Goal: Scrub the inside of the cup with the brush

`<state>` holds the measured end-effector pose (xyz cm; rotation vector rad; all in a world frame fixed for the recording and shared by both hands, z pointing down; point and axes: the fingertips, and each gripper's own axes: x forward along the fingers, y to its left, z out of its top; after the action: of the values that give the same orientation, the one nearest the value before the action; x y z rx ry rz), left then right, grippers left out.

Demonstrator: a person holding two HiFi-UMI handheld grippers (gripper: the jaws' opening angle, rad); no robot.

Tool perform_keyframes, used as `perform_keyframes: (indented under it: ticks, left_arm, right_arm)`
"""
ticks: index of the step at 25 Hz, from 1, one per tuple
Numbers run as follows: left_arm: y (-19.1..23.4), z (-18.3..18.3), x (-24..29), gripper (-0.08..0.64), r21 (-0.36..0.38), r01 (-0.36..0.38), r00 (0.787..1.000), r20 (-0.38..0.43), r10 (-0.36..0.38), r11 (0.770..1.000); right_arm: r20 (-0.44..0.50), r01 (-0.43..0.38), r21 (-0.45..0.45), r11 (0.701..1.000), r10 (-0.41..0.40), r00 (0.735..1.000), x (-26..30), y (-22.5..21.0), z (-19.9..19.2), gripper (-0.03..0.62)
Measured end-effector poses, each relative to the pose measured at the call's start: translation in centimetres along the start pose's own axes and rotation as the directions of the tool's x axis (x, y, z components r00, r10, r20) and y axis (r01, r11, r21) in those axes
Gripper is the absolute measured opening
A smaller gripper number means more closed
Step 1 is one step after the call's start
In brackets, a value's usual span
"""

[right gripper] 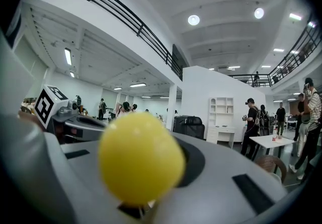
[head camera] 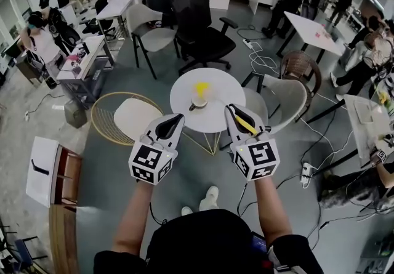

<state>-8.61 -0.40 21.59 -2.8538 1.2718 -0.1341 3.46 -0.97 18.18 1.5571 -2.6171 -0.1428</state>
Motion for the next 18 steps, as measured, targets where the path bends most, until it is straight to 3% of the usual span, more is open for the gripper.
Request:
perform_keyframes:
  ticks: [18]
  left_arm:
    - [-2.6,0.4,-6.1,0.017,0.006,0.032,0.999,0.028,-0.032,0.999]
  right_arm:
    - [0.002,0.03,0.004,1.0,-0.03,1.0,-5.2,5.3,0.3,0.048]
